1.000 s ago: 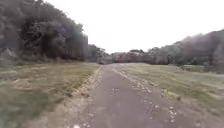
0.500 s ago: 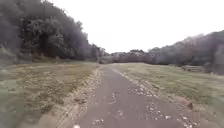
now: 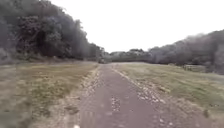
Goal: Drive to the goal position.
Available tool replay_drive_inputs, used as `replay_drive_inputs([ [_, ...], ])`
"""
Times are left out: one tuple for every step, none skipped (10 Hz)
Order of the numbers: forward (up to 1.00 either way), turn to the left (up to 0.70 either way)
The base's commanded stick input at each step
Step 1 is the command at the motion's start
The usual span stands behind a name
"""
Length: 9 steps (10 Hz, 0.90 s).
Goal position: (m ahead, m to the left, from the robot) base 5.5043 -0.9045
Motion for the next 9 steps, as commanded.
replay_drive_inputs([
  [0.60, 0.00],
  [0.60, 0.00],
  [0.60, 0.00],
  [0.60, 0.00],
  [0.60, 0.00],
  [0.60, 0.00],
  [0.60, 0.00],
  [0.60, 0.00],
  [0.60, 0.00],
])
